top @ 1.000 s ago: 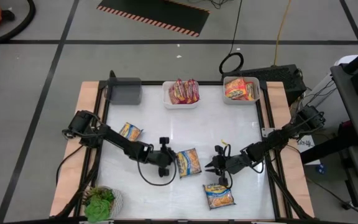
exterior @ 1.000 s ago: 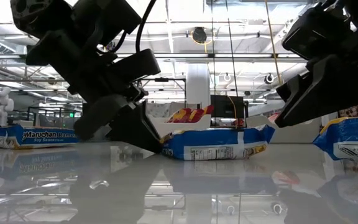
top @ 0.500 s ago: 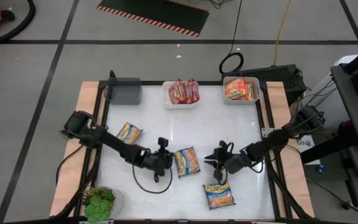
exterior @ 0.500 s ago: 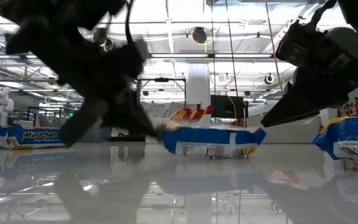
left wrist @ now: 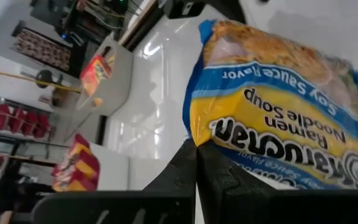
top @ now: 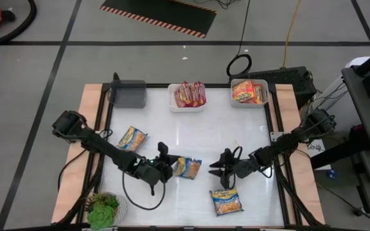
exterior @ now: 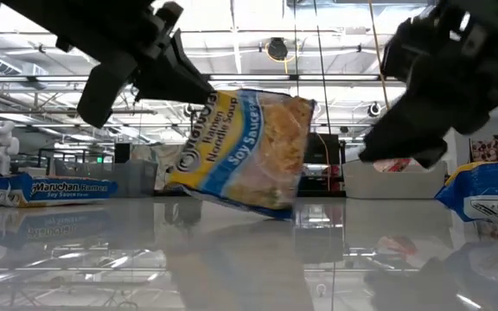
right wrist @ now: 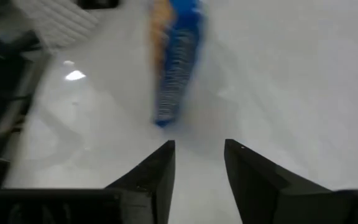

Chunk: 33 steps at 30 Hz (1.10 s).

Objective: Sort Maruchan noodles
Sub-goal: Put the middle blue noodle pack into the black bin

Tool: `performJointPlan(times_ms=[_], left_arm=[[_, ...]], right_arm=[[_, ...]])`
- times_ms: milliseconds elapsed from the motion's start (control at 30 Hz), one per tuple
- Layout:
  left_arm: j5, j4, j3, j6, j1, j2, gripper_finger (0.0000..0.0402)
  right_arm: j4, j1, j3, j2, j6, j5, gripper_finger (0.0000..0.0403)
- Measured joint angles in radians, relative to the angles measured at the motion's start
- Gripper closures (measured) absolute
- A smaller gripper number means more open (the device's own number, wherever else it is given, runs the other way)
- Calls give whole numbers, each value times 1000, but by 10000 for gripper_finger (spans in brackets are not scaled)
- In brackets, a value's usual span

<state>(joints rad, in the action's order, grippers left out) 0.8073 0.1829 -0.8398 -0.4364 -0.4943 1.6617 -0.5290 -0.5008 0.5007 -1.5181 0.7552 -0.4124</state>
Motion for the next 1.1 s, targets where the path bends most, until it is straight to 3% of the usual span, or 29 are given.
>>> performJointPlan(times_ms=[167,300,433,800,1100], left_arm=[[39,14,0,-37,-23,-19,401],[87,75,-1,-69,-38,-34,401],[122,114,-2,-86,-40,-70,401],[223,134,-1,-92,-51,-141,401],[235,161,-1,-104,-20,-157,401]], right_arm=[[-120,42,1,26,-33,131,241],[-90,87,0,81,-34,222,223],[-33,108,0,152,-63,243,214],[-26,148,0,301,-430,219,211],[86,172,20,255,-310,78,211]])
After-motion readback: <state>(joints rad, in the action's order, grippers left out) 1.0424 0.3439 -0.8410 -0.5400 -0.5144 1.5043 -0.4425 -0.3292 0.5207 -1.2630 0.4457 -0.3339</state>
